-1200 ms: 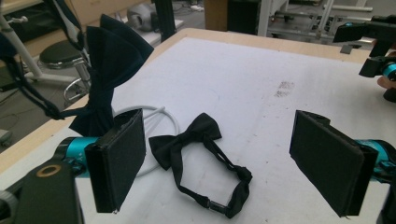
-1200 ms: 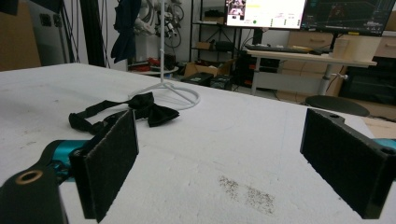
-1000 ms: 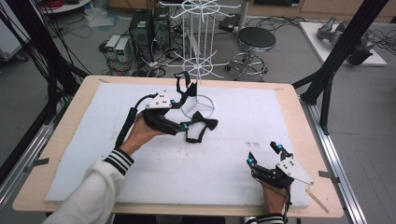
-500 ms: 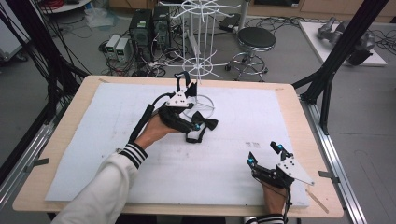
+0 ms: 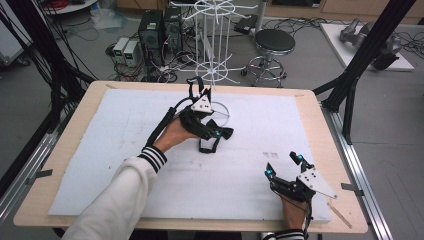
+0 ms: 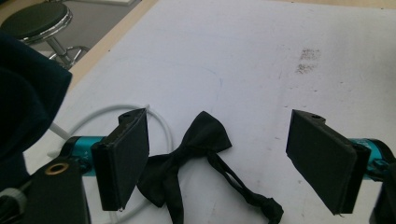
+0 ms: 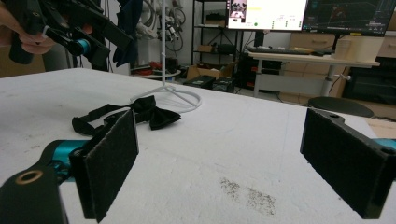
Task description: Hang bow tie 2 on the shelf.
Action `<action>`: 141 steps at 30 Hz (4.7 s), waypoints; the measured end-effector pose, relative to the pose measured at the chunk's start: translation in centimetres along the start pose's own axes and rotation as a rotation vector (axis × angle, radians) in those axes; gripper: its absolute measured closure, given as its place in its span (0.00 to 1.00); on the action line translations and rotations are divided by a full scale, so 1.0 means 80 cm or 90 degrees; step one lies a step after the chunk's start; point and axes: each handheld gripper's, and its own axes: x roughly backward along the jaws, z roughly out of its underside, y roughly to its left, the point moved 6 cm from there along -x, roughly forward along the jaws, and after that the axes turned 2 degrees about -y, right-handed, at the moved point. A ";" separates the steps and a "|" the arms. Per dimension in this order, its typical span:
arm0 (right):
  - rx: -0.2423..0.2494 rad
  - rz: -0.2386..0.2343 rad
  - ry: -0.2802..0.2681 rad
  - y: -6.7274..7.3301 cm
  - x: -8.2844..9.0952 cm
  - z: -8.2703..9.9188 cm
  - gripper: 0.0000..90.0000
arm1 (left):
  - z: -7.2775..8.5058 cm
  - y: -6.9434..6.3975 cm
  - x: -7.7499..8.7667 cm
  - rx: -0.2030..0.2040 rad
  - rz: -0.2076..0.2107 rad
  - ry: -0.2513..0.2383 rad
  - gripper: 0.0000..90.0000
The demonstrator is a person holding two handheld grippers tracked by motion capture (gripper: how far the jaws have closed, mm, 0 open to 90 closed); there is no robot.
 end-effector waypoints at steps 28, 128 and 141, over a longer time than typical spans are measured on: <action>-0.002 0.001 0.003 0.000 0.000 0.000 0.12 | 0.028 0.024 -0.045 0.002 -0.029 0.070 0.30; 0.000 0.001 0.001 0.001 0.000 0.000 0.12 | 0.051 -0.004 -0.028 -0.003 -0.071 0.093 0.93; 0.001 0.001 0.000 0.001 0.001 0.000 0.12 | 0.046 -0.014 0.007 0.022 -0.064 0.027 0.93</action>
